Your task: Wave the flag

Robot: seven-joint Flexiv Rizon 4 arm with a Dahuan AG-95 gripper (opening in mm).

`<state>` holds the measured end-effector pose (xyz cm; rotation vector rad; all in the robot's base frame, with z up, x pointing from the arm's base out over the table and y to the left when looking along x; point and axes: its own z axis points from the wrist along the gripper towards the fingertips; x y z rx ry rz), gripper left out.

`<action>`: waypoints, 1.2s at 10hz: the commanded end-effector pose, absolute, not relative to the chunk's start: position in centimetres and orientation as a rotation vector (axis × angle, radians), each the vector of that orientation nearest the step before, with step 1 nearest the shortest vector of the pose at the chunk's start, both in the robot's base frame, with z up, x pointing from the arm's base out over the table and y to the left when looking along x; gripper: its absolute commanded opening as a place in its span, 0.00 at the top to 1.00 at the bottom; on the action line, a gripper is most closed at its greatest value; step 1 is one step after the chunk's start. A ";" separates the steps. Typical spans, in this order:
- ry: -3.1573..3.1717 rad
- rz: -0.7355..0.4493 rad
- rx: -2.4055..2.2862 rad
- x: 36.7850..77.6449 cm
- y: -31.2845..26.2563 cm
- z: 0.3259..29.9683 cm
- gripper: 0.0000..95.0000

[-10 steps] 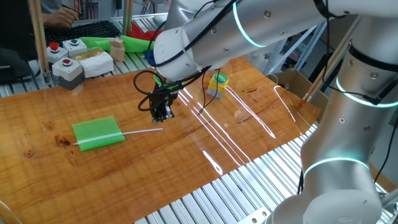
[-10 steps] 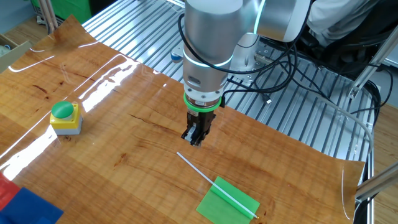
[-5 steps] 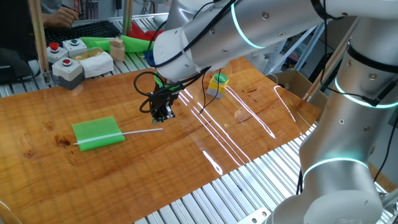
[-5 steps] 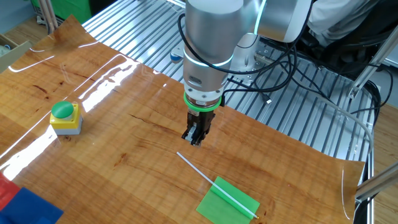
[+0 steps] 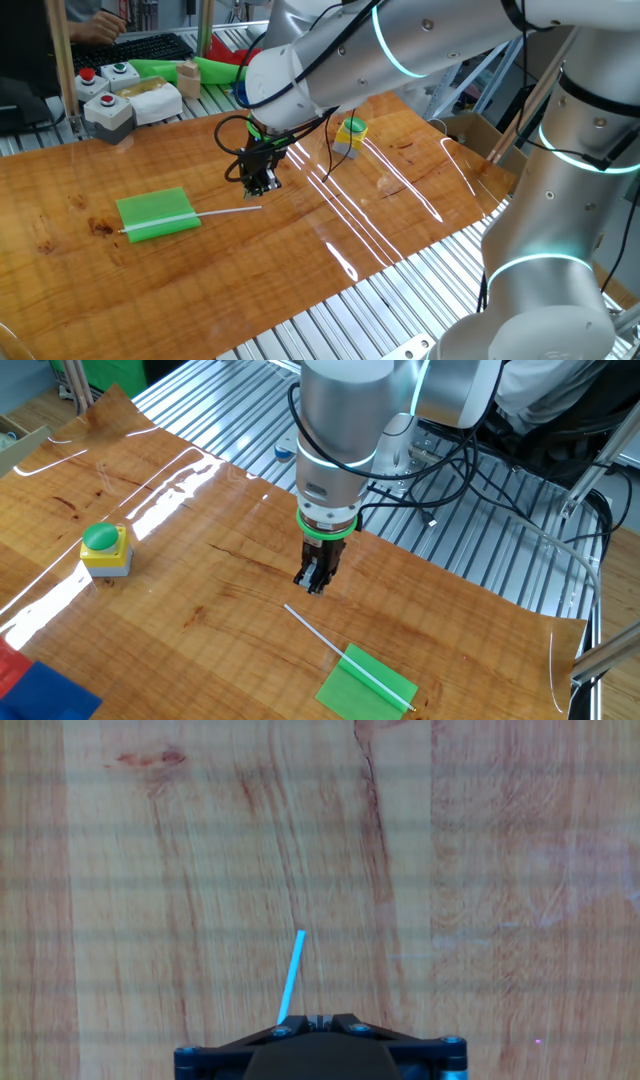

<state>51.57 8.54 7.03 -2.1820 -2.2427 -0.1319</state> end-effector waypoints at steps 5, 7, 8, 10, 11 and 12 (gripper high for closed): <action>-2.239 -0.094 -2.146 51.6 8.6 6.9 0.80; -2.186 -0.040 -2.158 51.6 8.6 6.9 0.80; -2.156 -0.046 -2.177 51.6 8.6 6.9 0.80; -2.139 -0.053 -2.194 51.7 8.6 6.9 0.80; -2.136 -0.055 -2.199 51.8 8.7 6.5 0.80; -2.128 -0.064 -2.204 51.9 8.8 6.2 0.80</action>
